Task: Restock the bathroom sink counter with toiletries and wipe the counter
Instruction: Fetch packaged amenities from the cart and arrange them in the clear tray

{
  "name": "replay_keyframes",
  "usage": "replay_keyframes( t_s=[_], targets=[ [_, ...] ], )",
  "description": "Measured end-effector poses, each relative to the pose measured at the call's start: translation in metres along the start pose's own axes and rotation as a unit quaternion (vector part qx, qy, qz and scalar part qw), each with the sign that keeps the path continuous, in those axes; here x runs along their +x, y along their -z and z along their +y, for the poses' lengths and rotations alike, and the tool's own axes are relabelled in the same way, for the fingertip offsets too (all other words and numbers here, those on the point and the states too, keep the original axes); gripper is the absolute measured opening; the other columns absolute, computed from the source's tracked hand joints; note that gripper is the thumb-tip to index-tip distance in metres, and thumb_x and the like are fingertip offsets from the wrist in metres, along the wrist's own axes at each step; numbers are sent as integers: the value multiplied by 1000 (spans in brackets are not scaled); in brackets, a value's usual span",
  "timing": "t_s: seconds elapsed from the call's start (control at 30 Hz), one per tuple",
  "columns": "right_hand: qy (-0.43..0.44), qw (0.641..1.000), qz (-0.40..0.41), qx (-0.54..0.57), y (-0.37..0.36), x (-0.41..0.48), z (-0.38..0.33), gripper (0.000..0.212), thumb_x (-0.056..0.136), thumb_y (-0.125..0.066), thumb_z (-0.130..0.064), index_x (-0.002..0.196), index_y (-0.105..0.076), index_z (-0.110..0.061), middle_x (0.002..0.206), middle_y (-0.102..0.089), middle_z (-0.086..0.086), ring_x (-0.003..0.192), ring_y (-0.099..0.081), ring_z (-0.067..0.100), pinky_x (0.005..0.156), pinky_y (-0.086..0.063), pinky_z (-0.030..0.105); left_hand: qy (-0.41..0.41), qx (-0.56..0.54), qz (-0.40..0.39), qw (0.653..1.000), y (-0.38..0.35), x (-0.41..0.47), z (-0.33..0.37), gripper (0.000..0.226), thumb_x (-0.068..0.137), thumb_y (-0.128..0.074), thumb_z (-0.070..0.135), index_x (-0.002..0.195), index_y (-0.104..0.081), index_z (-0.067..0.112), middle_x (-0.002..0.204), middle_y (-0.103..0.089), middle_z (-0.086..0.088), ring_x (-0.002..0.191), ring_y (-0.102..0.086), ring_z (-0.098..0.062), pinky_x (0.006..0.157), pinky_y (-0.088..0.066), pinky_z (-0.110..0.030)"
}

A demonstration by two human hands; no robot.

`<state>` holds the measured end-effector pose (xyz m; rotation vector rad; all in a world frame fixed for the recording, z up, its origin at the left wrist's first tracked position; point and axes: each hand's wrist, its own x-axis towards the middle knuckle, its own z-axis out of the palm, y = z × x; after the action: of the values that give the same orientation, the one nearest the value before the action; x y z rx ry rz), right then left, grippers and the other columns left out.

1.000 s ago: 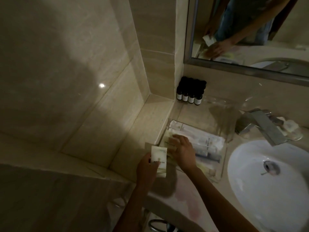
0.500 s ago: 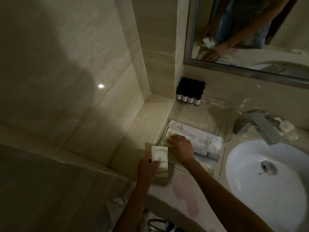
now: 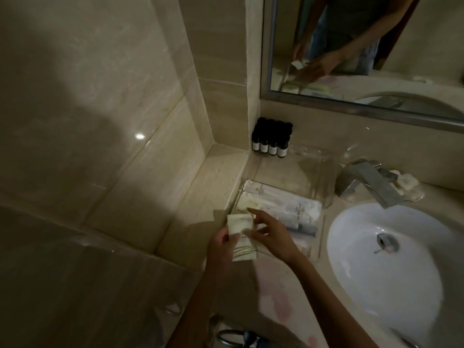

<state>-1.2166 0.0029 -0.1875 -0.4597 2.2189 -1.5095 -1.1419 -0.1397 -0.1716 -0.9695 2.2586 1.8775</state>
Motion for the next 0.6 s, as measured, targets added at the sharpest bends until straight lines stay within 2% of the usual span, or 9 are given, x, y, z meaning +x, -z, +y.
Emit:
replay_keyframes(
  t_s=[0.07,0.13,0.23,0.3,0.37,0.43,0.47,0.53,0.6],
  targets=[
    [3,1000,-1,16,-4,-6,2,57,82,-73,-14,125,-50,-43,106,-61,2,81,-67,18,70,-59,34,-8,-8,-8,1000,-3,-1,-1,21,93,-59,13,113,-64,7,93,-70,-11,85,-68,-26,76,-56,-39],
    [5,1000,4,28,-3,-9,2,59,81,-72,-6,120,-51,-45,105,-61,-2,84,-66,18,70,-59,34,-12,3,-14,1000,-4,-3,-4,20,93,-59,15,112,-63,10,92,-70,-7,82,-68,-22,71,-56,-33],
    [-23,997,34,73,6,-8,1,54,81,-71,-3,121,-53,-35,105,-60,0,86,-65,16,68,-58,29,-3,-9,-13,1000,-5,-1,-11,18,92,-60,9,109,-63,9,99,-69,-13,85,-68,-23,69,-56,-29],
    [-60,991,95,74,15,-4,3,53,82,-71,-8,127,-52,-29,105,-60,0,82,-66,14,64,-58,25,-9,-24,-14,1000,-5,-2,-13,18,90,-61,5,104,-64,15,105,-67,-15,89,-66,-24,70,-57,-28],
    [-80,984,153,54,22,0,8,54,82,-72,-10,129,-51,-27,100,-61,-4,80,-65,10,61,-56,23,-70,55,18,996,-5,-2,-17,21,90,-62,5,108,-66,14,111,-68,-12,95,-65,-21,79,-57,-29],
    [-99,976,187,43,26,5,14,56,81,-73,-11,131,-52,-24,102,-64,0,79,-64,9,60,-54,21,-165,181,48,968,-6,-2,-18,27,90,-62,5,116,-65,9,115,-67,-7,103,-63,-18,87,-51,-23],
    [-111,974,192,37,27,8,16,57,81,-73,-11,132,-52,-23,105,-64,1,79,-63,9,59,-53,19,-208,217,54,952,-8,-1,-17,31,88,-62,2,118,-65,8,116,-67,-7,106,-62,-19,88,-49,-22],
    [-132,973,191,8,25,12,21,56,83,-72,-13,134,-51,-21,108,-61,0,81,-59,10,54,-47,11,-267,268,51,924,-14,4,-17,36,84,-62,-2,119,-64,7,121,-65,-10,114,-59,-23,96,-48,-29],
    [-142,972,188,-22,21,15,25,56,84,-71,-14,135,-49,-21,112,-61,3,85,-58,10,52,-45,10,-283,312,34,906,-21,8,-17,43,84,-62,-1,125,-61,10,136,-55,-8,129,-47,-21,106,-40,-31]
  ],
)
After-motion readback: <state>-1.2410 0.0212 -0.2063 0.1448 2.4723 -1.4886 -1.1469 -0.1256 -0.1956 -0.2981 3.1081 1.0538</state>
